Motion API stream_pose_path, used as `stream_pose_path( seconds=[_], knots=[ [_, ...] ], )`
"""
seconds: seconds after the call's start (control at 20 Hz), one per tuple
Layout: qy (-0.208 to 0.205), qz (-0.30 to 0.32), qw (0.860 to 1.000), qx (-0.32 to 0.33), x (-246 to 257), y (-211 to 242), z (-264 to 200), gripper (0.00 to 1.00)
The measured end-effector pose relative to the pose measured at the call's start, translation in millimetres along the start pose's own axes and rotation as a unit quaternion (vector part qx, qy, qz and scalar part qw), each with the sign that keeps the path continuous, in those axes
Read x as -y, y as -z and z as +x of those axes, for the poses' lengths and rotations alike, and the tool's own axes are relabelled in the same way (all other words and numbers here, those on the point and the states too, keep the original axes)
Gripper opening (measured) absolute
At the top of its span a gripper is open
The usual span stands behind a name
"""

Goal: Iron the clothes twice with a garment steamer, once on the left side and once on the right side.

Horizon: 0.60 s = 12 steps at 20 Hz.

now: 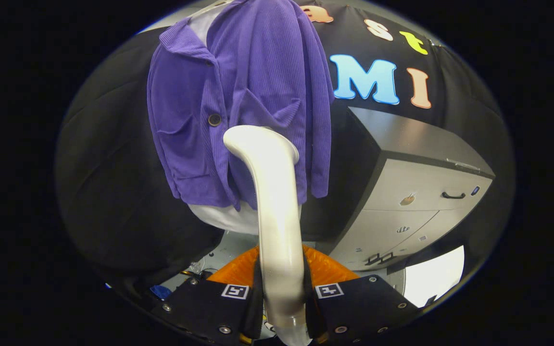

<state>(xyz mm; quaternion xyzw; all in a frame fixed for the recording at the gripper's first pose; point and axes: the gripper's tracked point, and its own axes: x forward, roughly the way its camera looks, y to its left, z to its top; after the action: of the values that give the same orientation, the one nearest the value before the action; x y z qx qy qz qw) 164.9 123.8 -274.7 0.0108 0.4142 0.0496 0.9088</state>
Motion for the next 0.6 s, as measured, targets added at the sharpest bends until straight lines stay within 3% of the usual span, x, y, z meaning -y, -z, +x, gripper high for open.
stream_pose_path(
  seconds=[0.6],
  knots=[
    [-0.014,0.003,0.996,-0.083,5.9,74.2,10.8,0.36]
  ],
)
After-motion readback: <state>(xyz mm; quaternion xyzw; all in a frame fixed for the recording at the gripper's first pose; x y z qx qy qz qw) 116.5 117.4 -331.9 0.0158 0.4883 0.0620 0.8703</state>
